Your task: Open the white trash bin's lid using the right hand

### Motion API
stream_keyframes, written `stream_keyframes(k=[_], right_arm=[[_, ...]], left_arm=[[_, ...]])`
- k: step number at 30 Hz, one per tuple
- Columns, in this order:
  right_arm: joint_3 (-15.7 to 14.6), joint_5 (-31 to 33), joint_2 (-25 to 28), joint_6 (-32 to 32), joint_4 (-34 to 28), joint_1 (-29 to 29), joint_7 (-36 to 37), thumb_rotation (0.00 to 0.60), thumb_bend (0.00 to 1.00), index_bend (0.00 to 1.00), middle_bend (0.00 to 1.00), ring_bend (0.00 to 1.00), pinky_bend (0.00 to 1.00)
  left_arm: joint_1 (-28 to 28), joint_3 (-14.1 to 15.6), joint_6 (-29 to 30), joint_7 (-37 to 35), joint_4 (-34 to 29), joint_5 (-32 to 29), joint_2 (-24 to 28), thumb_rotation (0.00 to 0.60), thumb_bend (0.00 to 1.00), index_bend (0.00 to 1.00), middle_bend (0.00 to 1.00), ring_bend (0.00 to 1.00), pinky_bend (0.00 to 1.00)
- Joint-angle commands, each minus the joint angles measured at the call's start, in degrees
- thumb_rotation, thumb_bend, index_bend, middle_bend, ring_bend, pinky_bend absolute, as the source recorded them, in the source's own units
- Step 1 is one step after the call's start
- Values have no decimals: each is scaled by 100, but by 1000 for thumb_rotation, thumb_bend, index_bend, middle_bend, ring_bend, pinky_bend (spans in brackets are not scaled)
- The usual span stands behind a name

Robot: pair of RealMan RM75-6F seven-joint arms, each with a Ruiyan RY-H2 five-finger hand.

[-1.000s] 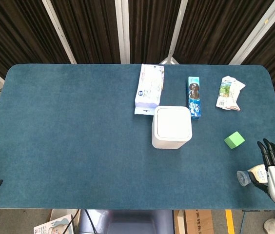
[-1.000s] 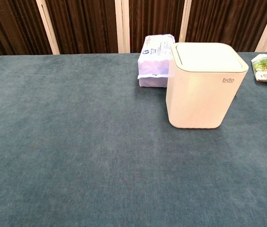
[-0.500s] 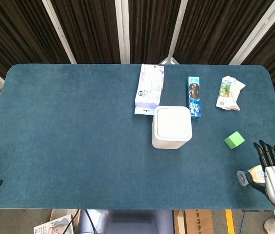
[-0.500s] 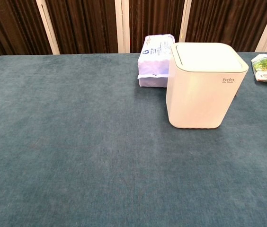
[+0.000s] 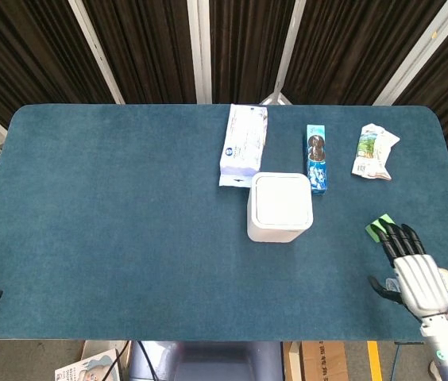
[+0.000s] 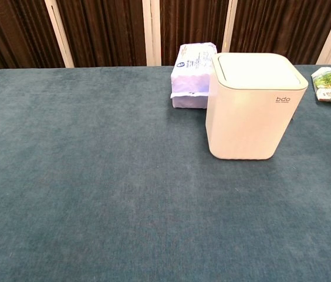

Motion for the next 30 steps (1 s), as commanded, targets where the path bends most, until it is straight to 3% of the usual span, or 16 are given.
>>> stream_keyframes(k=[1,15,30], right_arm=[[294,451,283,-618,-574,460,-313,600,287,87,11,46,36],[874,2147,-139,-1314,-1376,1445,-2196,600,286,119,11,35,36],[794,2890,-777,-1165,-1431,1892,-3102,600,286,165,9,35,36]], left_arm=[[10,-16,0,18,-21,-43,9,600,70,189,120,0,0],[-1,-29,-38,90,-38,-72,-10,600,70,189,120,0,0],[4,-70,21,28,16,-66,-25,600,70,190,120,0,0]])
